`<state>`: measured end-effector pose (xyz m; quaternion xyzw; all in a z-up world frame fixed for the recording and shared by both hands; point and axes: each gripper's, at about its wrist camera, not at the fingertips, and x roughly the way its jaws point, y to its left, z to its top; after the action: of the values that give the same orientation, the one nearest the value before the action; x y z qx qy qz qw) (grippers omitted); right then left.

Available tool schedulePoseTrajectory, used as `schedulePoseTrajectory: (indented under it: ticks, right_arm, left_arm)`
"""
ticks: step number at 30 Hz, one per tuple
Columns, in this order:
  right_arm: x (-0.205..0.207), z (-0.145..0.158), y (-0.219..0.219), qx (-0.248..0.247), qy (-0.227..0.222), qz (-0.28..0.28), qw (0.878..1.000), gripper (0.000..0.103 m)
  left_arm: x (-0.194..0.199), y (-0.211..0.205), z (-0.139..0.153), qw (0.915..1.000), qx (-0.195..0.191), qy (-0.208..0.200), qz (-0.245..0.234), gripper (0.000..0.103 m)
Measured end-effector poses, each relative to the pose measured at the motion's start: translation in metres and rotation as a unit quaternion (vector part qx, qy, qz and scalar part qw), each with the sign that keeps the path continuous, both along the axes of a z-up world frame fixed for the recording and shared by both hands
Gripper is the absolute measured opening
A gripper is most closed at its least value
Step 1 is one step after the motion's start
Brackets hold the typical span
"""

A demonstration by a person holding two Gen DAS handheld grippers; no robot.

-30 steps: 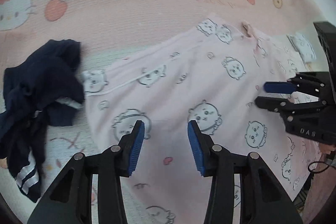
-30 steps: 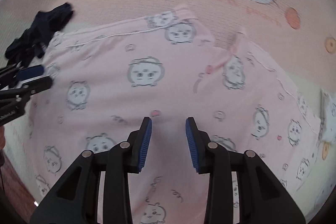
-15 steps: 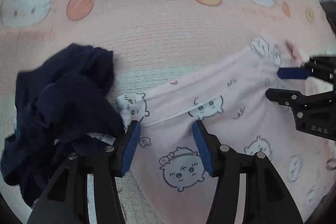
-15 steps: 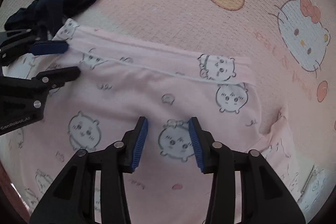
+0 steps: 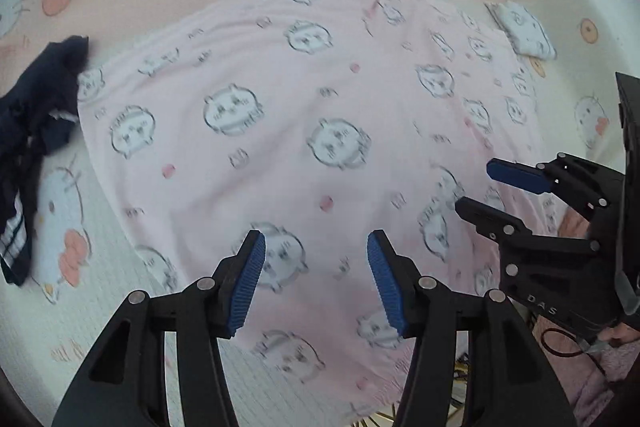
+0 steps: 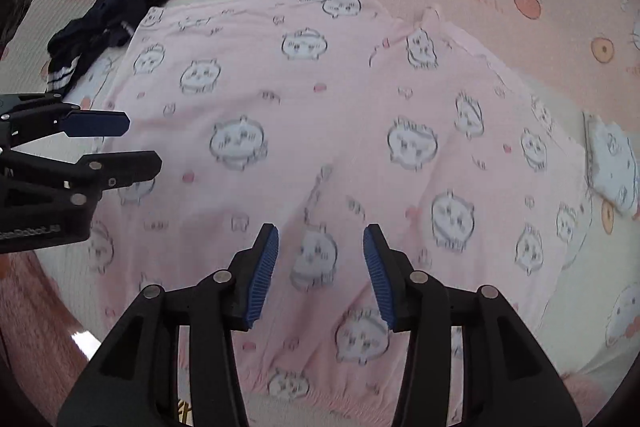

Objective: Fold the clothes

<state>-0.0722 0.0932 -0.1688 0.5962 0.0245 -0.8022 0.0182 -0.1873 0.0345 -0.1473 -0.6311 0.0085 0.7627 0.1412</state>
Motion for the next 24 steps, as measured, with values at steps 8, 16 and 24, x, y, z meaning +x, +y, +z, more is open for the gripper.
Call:
schedulePoseTrajectory:
  ticks: [8, 16, 24]
  right_arm:
    - [0.053, -0.012, 0.048, -0.01, -0.014, -0.08, 0.997, 0.045]
    - [0.068, -0.009, 0.035, -0.052, 0.009, -0.057, 0.997, 0.046]
    - [0.089, -0.012, 0.105, -0.018, -0.018, -0.114, 0.993, 0.047]
  left_arm:
    - [0.04, -0.006, -0.015, 0.9891, -0.124, -0.02, 0.077, 0.055]
    - [0.07, 0.031, -0.033, 0.9907, -0.125, -0.035, 0.04, 0.062]
    - [0.086, 0.043, -0.034, 0.983, -0.17, -0.042, 0.056, 0.064]
